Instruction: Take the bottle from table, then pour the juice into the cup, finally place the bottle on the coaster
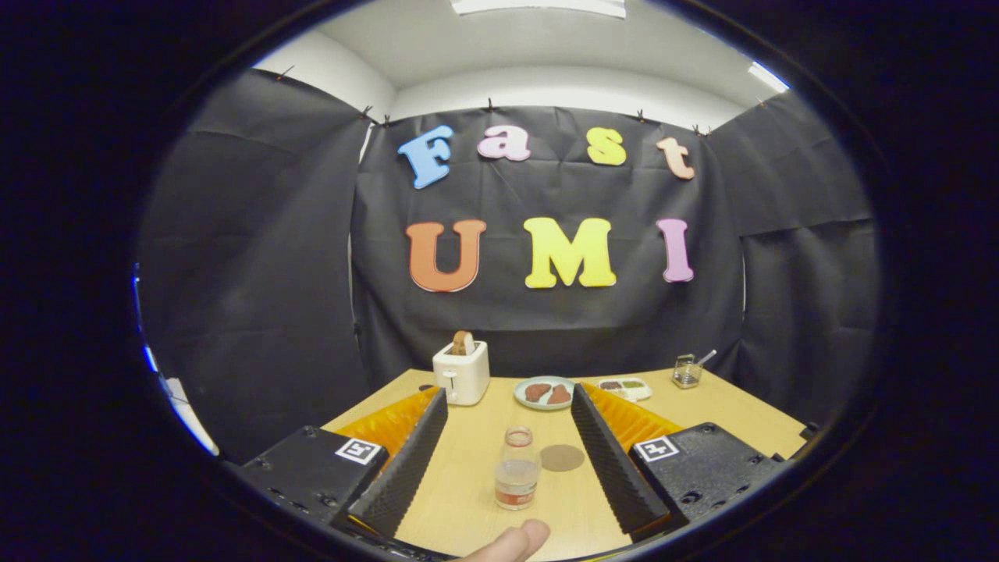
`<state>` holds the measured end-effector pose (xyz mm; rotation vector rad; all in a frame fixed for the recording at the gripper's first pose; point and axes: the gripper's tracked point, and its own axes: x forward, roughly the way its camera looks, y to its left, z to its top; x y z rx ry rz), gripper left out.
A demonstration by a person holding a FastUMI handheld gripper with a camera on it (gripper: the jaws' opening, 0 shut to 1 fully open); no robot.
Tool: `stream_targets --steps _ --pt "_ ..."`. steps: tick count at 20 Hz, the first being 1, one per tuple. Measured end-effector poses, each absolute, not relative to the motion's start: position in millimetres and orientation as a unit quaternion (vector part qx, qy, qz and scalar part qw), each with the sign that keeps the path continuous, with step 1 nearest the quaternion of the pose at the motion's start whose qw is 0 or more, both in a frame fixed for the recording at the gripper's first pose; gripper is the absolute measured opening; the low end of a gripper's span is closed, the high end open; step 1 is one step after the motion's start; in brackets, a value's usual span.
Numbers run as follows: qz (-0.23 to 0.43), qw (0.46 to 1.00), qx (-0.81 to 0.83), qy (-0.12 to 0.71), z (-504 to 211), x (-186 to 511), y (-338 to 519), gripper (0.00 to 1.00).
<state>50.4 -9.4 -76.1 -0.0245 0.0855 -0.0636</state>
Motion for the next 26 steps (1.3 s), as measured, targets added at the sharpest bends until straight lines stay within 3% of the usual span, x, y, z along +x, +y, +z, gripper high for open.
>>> stream_targets --steps 20,26 --pt "-0.096 0.992 -0.011 0.078 -247 124 -13 1.0" --pt "-0.125 0.989 -0.011 0.072 -270 130 -24 1.0"
